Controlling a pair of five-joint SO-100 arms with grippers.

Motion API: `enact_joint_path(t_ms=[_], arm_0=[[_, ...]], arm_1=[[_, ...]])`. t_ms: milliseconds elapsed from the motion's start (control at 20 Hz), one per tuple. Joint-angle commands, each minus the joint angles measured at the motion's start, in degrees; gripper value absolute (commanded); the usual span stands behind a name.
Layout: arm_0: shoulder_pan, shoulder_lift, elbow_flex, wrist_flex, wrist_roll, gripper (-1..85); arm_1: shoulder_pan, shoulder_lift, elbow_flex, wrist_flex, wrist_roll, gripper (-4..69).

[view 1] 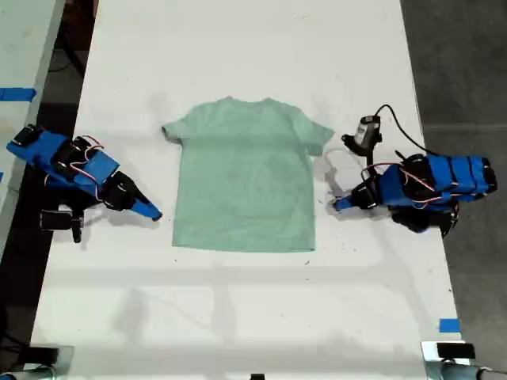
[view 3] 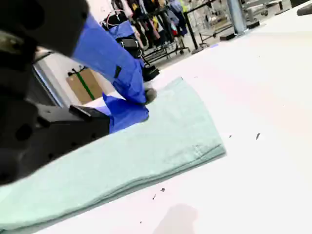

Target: Fold t shirt

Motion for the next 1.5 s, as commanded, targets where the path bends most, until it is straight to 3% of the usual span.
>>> enact_joint_path(t_ms=[0,100,250,400,550,750,1250,1300,1400,1450], arm_0=[[0.44,0.0,2.2,0.0,0.26,-0.2],[0.44,0.0,2.2,0.0,0.26,-0.2],[0.44,0.0,2.2,0.0,0.26,-0.2],[0.44,0.0,2.2,0.0,0.26,-0.2],[0.44,0.0,2.2,0.0,0.26,-0.2],[0.44,0.0,2.2,0.0,0.26,-0.2],[0.35,0.0,2.2,0.0,0.26,-0.2],[0.35,0.0,2.2,0.0,0.26,-0.2],[0.35,0.0,2.2,0.0,0.26,-0.2],[0.35,0.0,2.2,0.0,0.26,-0.2]], arm_1=[[8.53,-5.45,-17.4,4.31,10.63,4.5],[14.5,-20.65,-29.79,4.57,6.5,17.4],[25.4,-39.11,-44.91,5.8,0.88,23.5],[36.83,-48.69,-51.94,5.27,-5.71,25.8],[42.19,-62.05,-53.44,-0.44,-10.28,27.9],[47.99,-71.63,-53.61,-9.93,-14.59,27.9],[57.57,-102.74,-63.9,-21.18,-17.14,28.2],[58.01,-104.5,-64.07,-22.06,-16.79,27.8],[57.04,-106.52,-64.95,-22.94,-16.87,1.2],[56.16,-106.7,-65.74,-23.03,-17.67,1.8]])
